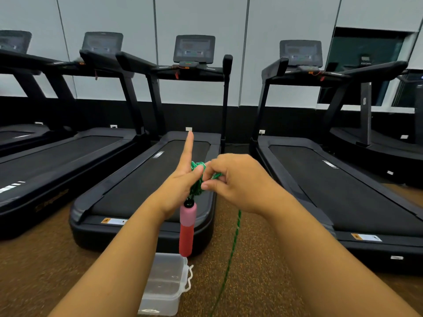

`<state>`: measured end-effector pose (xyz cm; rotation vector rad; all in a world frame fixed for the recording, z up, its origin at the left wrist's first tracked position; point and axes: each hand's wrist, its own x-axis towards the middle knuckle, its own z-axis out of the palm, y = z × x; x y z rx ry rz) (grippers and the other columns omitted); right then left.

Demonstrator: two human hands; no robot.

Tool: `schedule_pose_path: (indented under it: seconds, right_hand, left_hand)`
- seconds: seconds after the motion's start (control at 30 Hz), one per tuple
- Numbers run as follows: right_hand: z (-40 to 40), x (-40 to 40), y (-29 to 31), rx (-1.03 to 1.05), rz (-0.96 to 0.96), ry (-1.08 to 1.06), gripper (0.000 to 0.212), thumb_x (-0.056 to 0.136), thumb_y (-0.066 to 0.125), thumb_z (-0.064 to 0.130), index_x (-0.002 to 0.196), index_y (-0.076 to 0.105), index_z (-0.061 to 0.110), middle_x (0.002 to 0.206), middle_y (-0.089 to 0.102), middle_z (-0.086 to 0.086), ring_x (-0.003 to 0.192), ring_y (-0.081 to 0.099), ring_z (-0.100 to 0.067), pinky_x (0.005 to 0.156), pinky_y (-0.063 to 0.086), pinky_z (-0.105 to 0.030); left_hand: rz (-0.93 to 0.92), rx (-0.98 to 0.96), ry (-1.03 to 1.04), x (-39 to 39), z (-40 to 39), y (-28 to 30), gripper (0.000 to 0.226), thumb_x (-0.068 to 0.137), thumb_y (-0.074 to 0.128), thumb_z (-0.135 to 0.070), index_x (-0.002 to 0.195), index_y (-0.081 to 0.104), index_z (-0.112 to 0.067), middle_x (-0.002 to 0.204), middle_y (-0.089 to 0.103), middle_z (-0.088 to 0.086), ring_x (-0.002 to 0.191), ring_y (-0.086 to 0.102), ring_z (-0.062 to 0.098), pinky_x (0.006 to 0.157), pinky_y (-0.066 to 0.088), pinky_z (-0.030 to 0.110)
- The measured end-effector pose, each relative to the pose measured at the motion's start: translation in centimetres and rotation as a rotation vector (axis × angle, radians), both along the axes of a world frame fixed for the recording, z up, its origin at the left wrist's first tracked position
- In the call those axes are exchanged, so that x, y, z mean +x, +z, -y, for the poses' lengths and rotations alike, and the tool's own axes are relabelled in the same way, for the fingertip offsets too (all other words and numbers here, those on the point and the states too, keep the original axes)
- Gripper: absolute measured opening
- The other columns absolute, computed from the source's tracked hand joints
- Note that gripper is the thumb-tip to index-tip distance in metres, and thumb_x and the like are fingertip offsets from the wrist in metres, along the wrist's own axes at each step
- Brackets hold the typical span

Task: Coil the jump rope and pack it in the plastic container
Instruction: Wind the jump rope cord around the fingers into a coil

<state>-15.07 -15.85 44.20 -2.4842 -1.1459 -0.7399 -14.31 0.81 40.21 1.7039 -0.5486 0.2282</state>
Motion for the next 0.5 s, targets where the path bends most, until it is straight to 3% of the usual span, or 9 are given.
schedule_pose_path:
  seconds: [0.07,0.13,0.2,0.27,0.37,0.5]
  right_hand:
    - [0.2,0.0,1.2,-0.028,0.009,-0.002,0.011,0.087,0.065,0.039,0.09,0.068,0.029,0.073,0.045,0.016,0.077,0.047,-0.006,0.082,0.044,-0.04]
    - [0.4,0.2,2.2,-0.066,0.015,-0.007,0.01,0.089,0.062,0.038,0.094,0.068,0.032,0.077,0.045,0.014,0.08,0.048,-0.007,0.083,0.043,-0.04]
    - [0.5,0.7,2.9,-0.086,-0.005,-0.01,0.011,0.091,0.059,0.037,0.097,0.068,0.034,0.078,0.043,0.014,0.082,0.047,-0.007,0.084,0.041,-0.04]
    - [0.6,1.3,3.2,-0.055,-0.026,-0.016,0.011,0.091,0.059,0.035,0.098,0.068,0.034,0.08,0.043,0.015,0.085,0.048,-0.008,0.086,0.042,-0.04]
    - [1.1,2.6,2.9,0.096,-0.075,-0.029,0.01,0.091,0.061,0.03,0.097,0.069,0.03,0.084,0.049,0.011,0.084,0.051,-0.009,0.082,0.043,-0.035]
    - [1.5,3.7,1.2,0.246,-0.174,-0.04,0.012,0.093,0.058,0.027,0.098,0.069,0.025,0.089,0.058,0.003,0.084,0.054,-0.009,0.077,0.043,-0.03]
  left_hand:
    - [-0.02,0.006,-0.013,0.1,-0.1,-0.3,0.063,0.103,0.038,-0.033,0.142,-0.002,-0.062,0.135,0.048,-0.027,0.126,0.046,-0.004,0.104,0.031,0.028]
    - [-0.036,-0.037,-0.045,-0.1,-0.1,-0.6,0.061,0.102,0.039,-0.035,0.144,0.002,-0.06,0.118,0.067,-0.018,0.106,0.067,0.016,0.099,0.045,0.038]
    - [-0.05,-0.071,-0.083,-0.5,0.1,-0.7,0.061,0.102,0.038,-0.031,0.147,0.003,-0.055,0.121,0.066,-0.011,0.1,0.07,0.029,0.092,0.052,0.04]
    - [-0.079,-0.114,-0.117,-0.8,0.3,-0.5,0.059,0.102,0.035,-0.028,0.148,0.006,-0.052,0.124,0.065,0.002,0.102,0.069,0.034,0.081,0.055,0.034]
    - [-0.133,-0.164,-0.186,-1.2,0.4,0.1,0.06,0.098,0.04,-0.035,0.147,0.011,-0.053,0.114,0.067,0.025,0.084,0.068,0.038,0.069,0.054,0.029]
    - [-0.118,-0.212,-0.275,-1.3,0.3,0.6,0.061,0.094,0.037,-0.033,0.147,0.013,-0.052,0.113,0.067,0.028,0.073,0.068,0.031,0.067,0.054,0.03]
